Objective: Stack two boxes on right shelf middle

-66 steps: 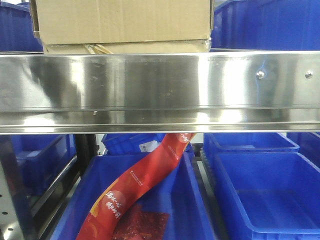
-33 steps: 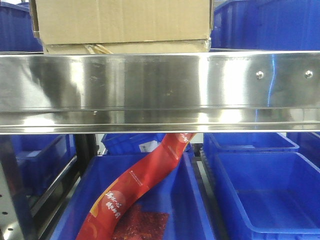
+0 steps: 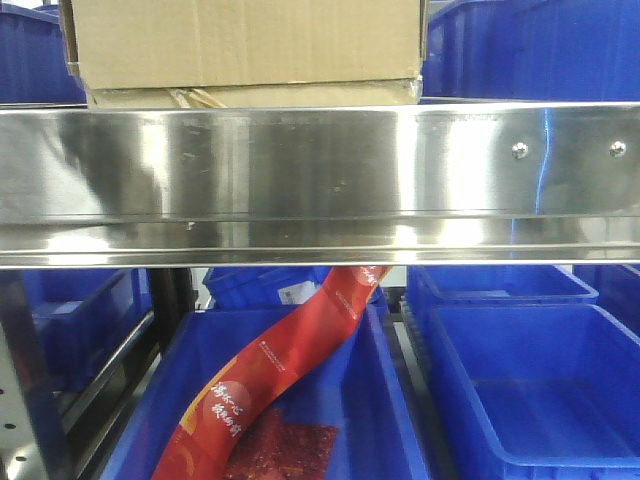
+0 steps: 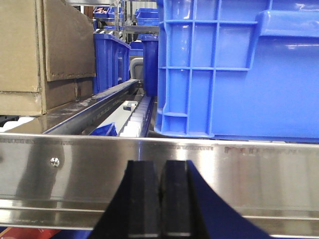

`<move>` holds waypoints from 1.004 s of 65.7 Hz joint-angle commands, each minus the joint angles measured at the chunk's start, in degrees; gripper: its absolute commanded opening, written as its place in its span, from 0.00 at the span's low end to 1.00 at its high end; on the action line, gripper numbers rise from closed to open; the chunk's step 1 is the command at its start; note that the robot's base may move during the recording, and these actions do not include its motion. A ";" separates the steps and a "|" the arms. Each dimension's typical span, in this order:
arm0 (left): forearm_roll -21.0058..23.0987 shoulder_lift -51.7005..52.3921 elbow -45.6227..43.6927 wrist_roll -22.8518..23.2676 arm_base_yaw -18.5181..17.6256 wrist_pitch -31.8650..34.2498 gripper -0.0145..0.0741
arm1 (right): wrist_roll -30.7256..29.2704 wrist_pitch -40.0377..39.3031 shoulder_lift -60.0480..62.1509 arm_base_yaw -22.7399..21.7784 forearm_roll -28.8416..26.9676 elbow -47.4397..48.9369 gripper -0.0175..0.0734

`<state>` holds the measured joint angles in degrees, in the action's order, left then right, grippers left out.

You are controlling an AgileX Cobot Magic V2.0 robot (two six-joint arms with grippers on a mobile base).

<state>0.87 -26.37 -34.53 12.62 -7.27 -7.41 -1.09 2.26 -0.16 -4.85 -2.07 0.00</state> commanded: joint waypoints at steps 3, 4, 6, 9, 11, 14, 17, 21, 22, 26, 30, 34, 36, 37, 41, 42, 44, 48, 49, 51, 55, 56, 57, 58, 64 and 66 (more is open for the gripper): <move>0.01 0.34 0.07 0.19 0.24 1.17 0.04 | 0.10 -1.46 0.16 -0.12 -0.34 0.00 0.01; 0.01 0.34 0.07 0.19 0.24 1.17 0.04 | 0.10 -1.46 0.16 -0.12 -0.34 0.00 0.01; 0.01 0.34 0.07 0.19 0.24 1.17 0.04 | 0.10 -1.46 0.16 -0.12 -0.34 0.00 0.01; 0.01 0.34 0.07 0.19 0.24 1.17 0.04 | 0.10 -1.46 0.16 -0.12 -0.34 0.00 0.01; 0.01 0.34 0.07 0.19 0.24 1.17 0.04 | 0.10 -1.46 0.16 -0.12 -0.34 0.00 0.01; 0.01 0.34 0.07 0.19 0.24 1.17 0.04 | 0.10 -1.46 0.16 -0.12 -0.34 0.00 0.01; 0.01 0.34 0.07 0.19 0.24 1.17 0.04 | 0.10 -1.46 0.16 -0.12 -0.34 0.00 0.01; 0.01 0.34 0.07 0.19 0.24 1.17 0.04 | 0.10 -1.46 0.16 -0.12 -0.34 0.00 0.01; 0.01 0.34 0.07 0.19 0.24 1.17 0.04 | 0.10 -1.46 0.16 -0.12 -0.34 0.00 0.01; 0.01 0.34 0.07 0.19 0.24 1.17 0.04 | 0.10 -1.46 0.16 -0.12 -0.34 0.00 0.01; -0.09 0.76 0.48 0.19 0.24 1.28 0.04 | 0.10 -1.46 0.16 -0.12 -0.34 0.00 0.01; -0.09 1.04 1.07 0.19 0.24 1.28 0.04 | 0.10 -1.46 0.16 -0.12 -0.34 0.00 0.01; -0.09 1.04 1.77 0.19 0.24 2.40 0.04 | 0.10 -1.46 0.16 -0.12 -0.34 0.00 0.01; -0.09 1.04 2.17 0.19 0.24 3.26 0.04 | 0.10 -1.46 0.16 -0.12 -0.34 0.00 0.01; -0.38 1.18 5.00 -0.50 0.24 9.74 0.04 | 0.10 -1.46 0.16 -0.12 -0.34 0.00 0.01; -0.87 1.44 6.26 -0.66 0.33 10.98 0.04 | 0.10 -1.46 0.16 -0.12 -0.34 0.00 0.01; -0.87 1.76 8.14 -1.77 0.63 14.19 0.04 | 0.10 -1.46 0.16 -0.12 -0.34 0.00 0.01; -0.87 3.11 12.69 -5.09 1.72 18.14 0.04 | 0.10 -1.46 0.16 -0.12 -0.34 0.00 0.01; -0.87 3.79 14.17 -6.26 2.09 18.55 0.04 | 0.10 -1.46 0.16 -0.12 -0.34 0.00 0.01; -0.87 4.87 16.05 -7.41 2.58 18.55 0.04 | 0.10 -1.46 0.16 -0.12 -0.34 0.00 0.01; -0.87 7.62 20.20 -7.94 3.07 17.11 0.04 | 0.10 -1.46 0.16 -0.12 -0.34 0.00 0.01; -0.87 8.27 21.07 -8.05 3.20 16.86 0.04 | 0.10 -1.46 0.16 -0.12 -0.34 0.00 0.01; -0.87 9.23 22.39 -8.18 3.30 16.60 0.04 | 0.10 -1.46 0.16 -0.12 -0.34 0.00 0.01; -0.87 9.88 23.24 -8.18 3.32 16.33 0.04 | 0.10 -1.46 0.16 -0.12 -0.34 0.00 0.01; -1.59 14.57 28.09 -8.18 3.59 14.33 0.04 | 0.10 -1.46 0.16 -0.12 -0.34 0.00 0.01; -1.76 16.45 29.55 -8.18 3.59 13.41 0.04 | 0.10 -1.46 0.16 -0.12 -0.34 0.00 0.01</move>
<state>0.00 -14.08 -8.51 5.07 -3.93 7.07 -0.96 2.26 -0.16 -4.89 -2.07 0.00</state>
